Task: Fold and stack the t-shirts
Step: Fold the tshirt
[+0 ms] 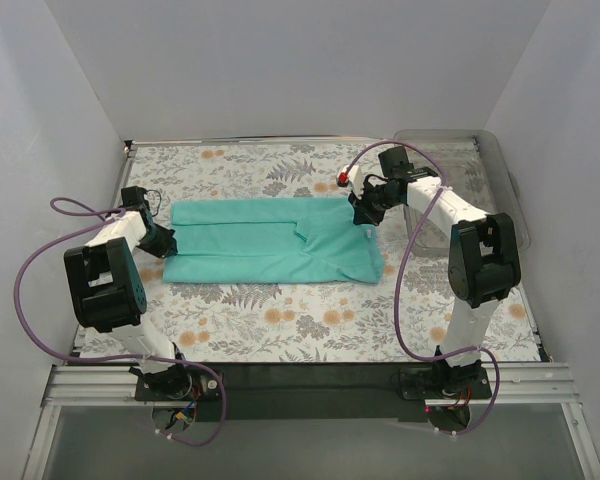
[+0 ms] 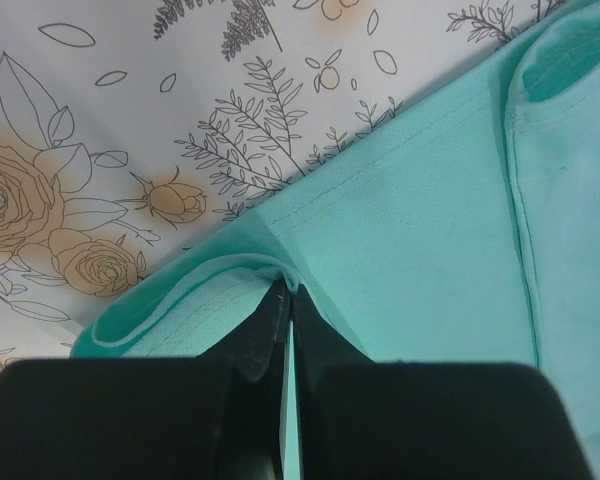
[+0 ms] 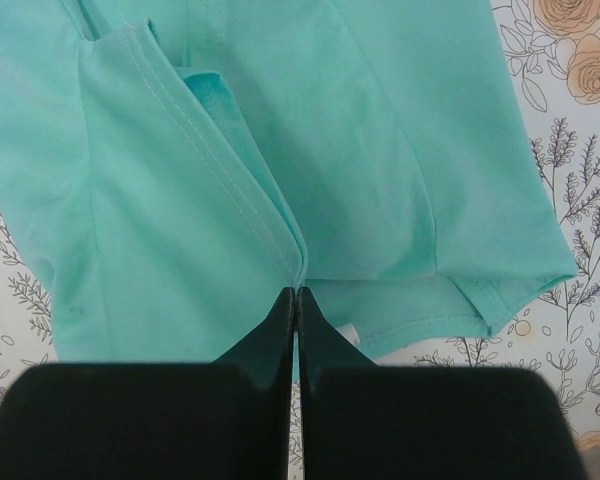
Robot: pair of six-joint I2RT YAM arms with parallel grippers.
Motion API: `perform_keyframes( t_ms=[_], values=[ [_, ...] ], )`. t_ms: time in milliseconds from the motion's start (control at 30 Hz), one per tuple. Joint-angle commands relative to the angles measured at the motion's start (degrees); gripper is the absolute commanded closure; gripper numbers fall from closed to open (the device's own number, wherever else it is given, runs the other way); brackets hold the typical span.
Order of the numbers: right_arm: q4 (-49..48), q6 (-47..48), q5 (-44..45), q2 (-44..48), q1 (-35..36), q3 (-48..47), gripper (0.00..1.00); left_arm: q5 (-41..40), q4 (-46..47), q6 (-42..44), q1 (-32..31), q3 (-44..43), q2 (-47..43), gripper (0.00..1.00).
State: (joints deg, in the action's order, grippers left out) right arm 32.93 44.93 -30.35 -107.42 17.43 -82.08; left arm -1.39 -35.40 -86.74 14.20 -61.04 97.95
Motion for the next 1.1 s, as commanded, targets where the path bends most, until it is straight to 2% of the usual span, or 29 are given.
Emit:
perform_keyframes(
  t_ms=[0, 667, 700, 767, 833, 867, 900, 933, 967, 1067],
  values=[
    [0.0, -0.6, 0.0, -0.7, 0.2, -2.3, 0.99, -0.2, 1.1, 0.7, 0.4, -2.2, -0.6, 1.00],
    [-0.6, -2.1, 1.4, -1.9, 0.3, -3.3, 0.99, -0.5, 1.4, 0.6, 0.4, -2.4, -0.7, 1.00],
    [-1.0, -2.9, 2.0, -2.1, 0.4, -3.4, 0.95, -0.5, 1.4, 0.6, 0.4, -2.5, -0.9, 1.00],
    [-2.9, -5.8, 4.8, -2.4, 0.8, -3.5, 0.84, 0.3, 1.4, 0.8, 0.5, -2.8, -1.4, 0.89],
    [-4.6, -8.3, 7.0, -1.9, 1.0, -3.3, 0.65, 1.3, 2.1, 1.8, 0.4, -3.2, -3.1, 0.63],
    [-5.8, -9.8, 8.7, -1.4, 1.2, -3.1, 0.62, 1.3, 2.5, 2.3, 0.4, -3.2, -4.2, 0.47],
    [-8.2, -12.7, 9.8, -0.3, 1.2, -2.6, 0.49, 3.0, 3.7, 3.5, 0.4, -3.3, -6.4, 0.41],
    [-9.4, -14.6, 11.1, 0.3, 1.5, -2.6, 0.46, 3.0, 4.2, 4.0, 0.4, -3.2, -8.0, 0.37],
    [-10.1, -16.1, 13.8, 0.6, 1.6, -2.9, 0.45, 3.2, 4.9, 4.7, 0.5, -3.4, -9.3, 0.29],
    [-10.5, -19.5, 15.1, 2.0, 1.6, -4.7, 0.45, 4.2, 6.0, 8.7, 0.5, -4.4, -14.0, 0.28]
  ],
)
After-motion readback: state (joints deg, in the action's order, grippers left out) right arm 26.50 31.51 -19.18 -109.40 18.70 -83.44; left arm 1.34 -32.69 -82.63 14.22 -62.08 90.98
